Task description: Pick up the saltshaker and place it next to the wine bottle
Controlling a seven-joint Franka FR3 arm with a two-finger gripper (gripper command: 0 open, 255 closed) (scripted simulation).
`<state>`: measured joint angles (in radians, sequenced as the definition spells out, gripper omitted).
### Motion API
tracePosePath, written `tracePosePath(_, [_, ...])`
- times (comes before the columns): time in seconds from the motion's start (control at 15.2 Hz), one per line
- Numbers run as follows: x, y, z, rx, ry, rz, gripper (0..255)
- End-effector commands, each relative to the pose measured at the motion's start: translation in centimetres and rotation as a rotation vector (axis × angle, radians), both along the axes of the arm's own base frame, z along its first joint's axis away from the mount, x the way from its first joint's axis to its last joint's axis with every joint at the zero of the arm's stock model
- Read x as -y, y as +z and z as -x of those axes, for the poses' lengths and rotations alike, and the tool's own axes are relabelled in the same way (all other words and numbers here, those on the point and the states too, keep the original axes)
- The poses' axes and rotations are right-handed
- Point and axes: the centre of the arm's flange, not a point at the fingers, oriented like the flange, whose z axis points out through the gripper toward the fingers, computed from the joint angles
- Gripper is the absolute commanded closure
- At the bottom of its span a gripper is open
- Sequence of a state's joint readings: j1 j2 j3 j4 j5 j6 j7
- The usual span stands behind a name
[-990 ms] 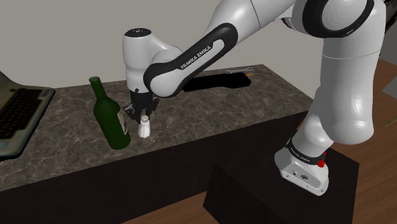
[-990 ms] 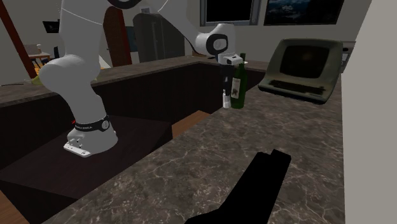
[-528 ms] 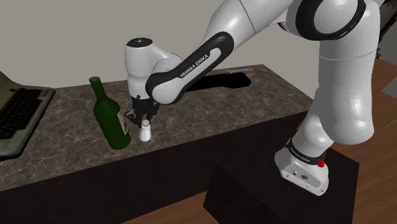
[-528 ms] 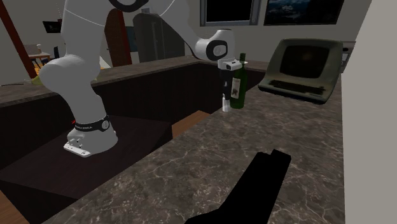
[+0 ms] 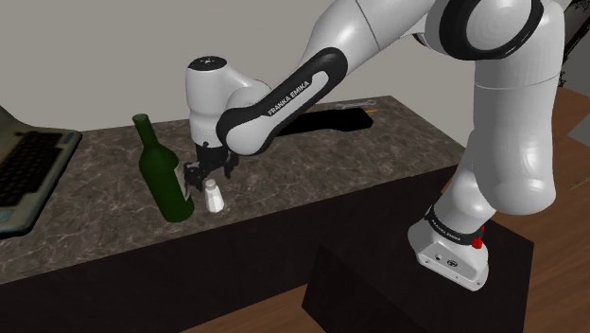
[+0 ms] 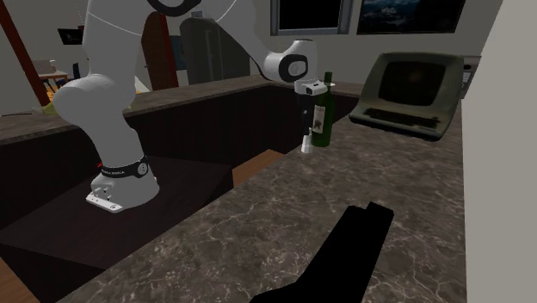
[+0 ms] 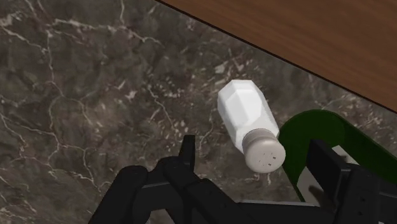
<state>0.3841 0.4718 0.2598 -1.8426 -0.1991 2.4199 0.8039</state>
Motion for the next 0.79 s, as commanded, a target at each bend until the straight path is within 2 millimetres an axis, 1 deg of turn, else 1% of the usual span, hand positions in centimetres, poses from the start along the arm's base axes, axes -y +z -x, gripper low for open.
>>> tracePosePath(0.0, [0.0,0.0,0.0,0.0,0.0,0.0,0])
tracePosePath(0.13, [0.0,0.0,0.0,0.0,0.0,0.0,0])
tracePosePath(0.33, [0.2,3.9,0.4,0.0,0.0,0.0,0])
tracePosePath(0.4, [0.3,5.0,0.6,0.0,0.0,0.0,0])
tracePosePath(0.73, [0.3,5.0,0.6,0.0,0.0,0.0,0])
